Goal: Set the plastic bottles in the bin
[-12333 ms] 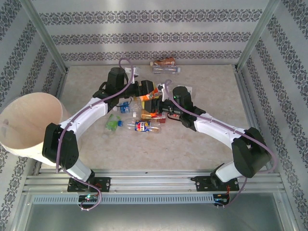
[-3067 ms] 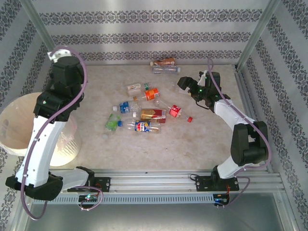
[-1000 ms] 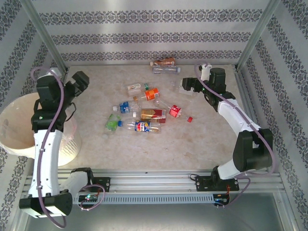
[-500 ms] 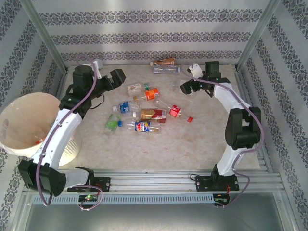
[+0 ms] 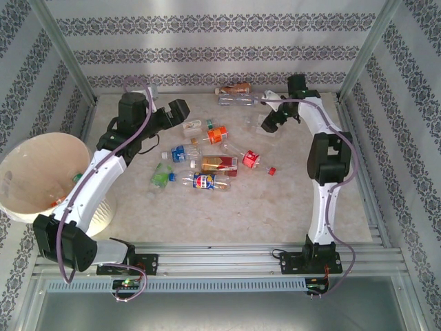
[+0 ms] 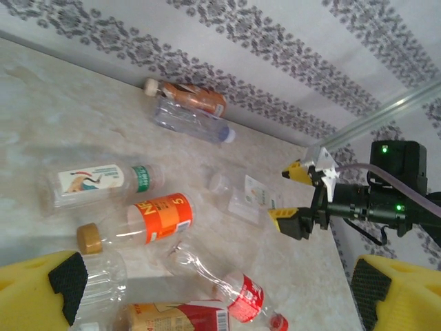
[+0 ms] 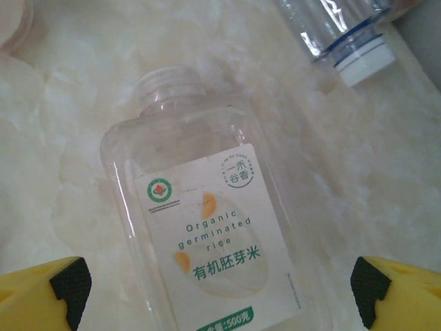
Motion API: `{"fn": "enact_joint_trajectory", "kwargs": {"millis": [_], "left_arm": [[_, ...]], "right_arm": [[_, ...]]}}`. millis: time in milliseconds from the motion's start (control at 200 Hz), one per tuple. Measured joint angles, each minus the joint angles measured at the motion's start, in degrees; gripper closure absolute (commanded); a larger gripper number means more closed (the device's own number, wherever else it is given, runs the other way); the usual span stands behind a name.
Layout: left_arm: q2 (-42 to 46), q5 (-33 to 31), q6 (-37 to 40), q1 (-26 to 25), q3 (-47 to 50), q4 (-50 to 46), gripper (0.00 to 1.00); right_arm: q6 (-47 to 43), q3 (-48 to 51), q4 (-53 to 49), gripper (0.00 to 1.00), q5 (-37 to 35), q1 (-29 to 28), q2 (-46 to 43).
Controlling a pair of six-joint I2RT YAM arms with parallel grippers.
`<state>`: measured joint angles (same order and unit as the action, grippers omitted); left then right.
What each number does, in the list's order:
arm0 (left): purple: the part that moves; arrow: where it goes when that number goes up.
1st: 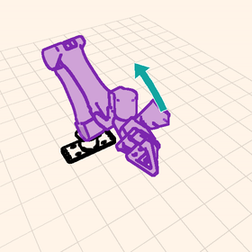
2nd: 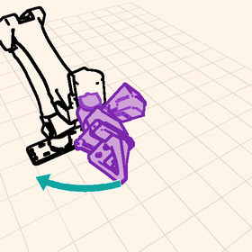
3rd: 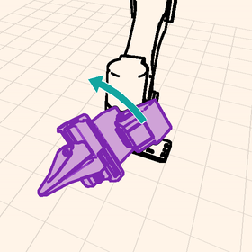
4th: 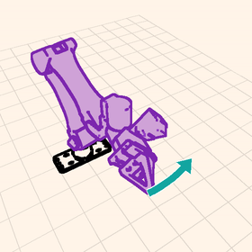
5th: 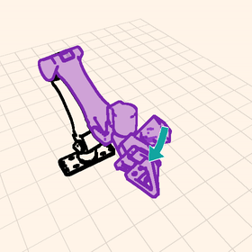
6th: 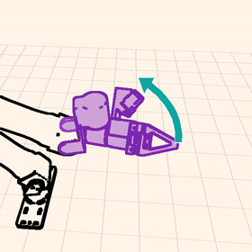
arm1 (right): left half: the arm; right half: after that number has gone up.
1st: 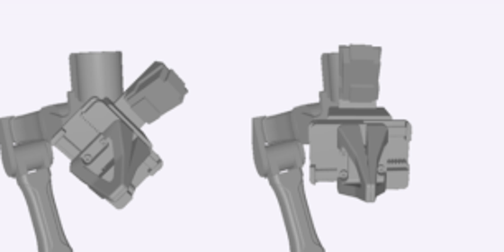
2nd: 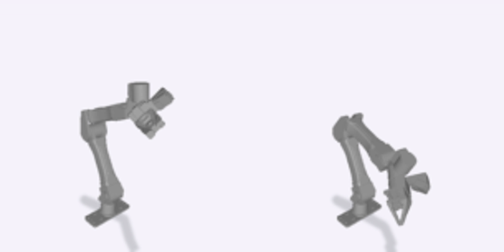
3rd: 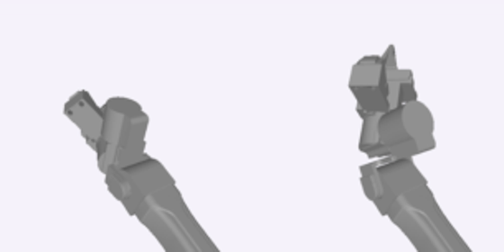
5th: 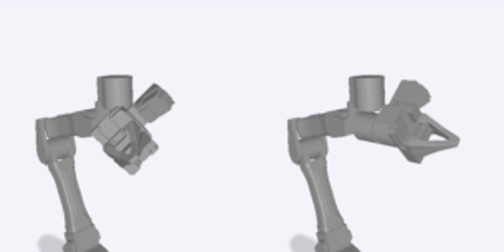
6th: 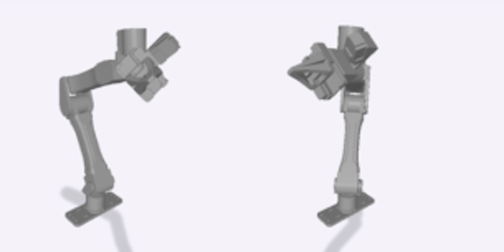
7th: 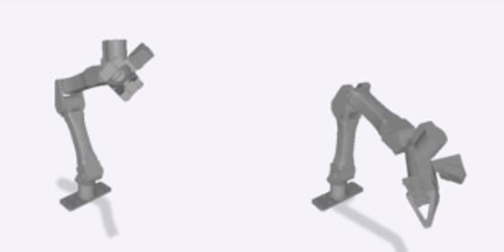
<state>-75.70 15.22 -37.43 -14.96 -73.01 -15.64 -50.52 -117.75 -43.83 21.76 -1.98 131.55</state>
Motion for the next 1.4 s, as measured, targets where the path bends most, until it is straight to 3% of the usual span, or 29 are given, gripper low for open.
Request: {"fn": "enact_joint_trajectory", "kwargs": {"millis": [175,365,555,989,1074,1164,1404], "left_arm": [[4.9,-4.2,-1.4,0.0,5.5,-0.3,0.00],[2.4,-4.5,-2.0,0.0,5.7,-0.2,0.00],[-1.7,-2.2,-2.2,0.0,5.7,-0.2,0.00],[-1.9,0.5,-2.1,0.0,5.9,1.5,0.00],[-1.9,0.7,-2.1,0.0,5.9,1.6,0.00],[-1.9,0.9,-2.1,0.0,5.9,1.9,0.00],[-4.9,3.3,-2.1,0.0,5.9,2.9,0.00]], "right_arm": [[-3.8,-7.6,-5.6,0.04,-1.6,0.3,6.1],[-6.5,-10.5,-7.4,0.04,-3.4,0.4,9.2],[-7.6,-10.0,-7.5,0.05,-4.0,0.4,9.2],[-9.4,-3.1,-6.6,0.03,-6.3,0.2,8.7],[-9.5,-1.3,-6.3,0.10,-6.1,0.2,8.1],[-8.5,0.0,-5.6,0.28,-5.7,0.2,7.1],[-3.7,6.7,0.5,0.36,-3.8,0.3,3.0]]}}
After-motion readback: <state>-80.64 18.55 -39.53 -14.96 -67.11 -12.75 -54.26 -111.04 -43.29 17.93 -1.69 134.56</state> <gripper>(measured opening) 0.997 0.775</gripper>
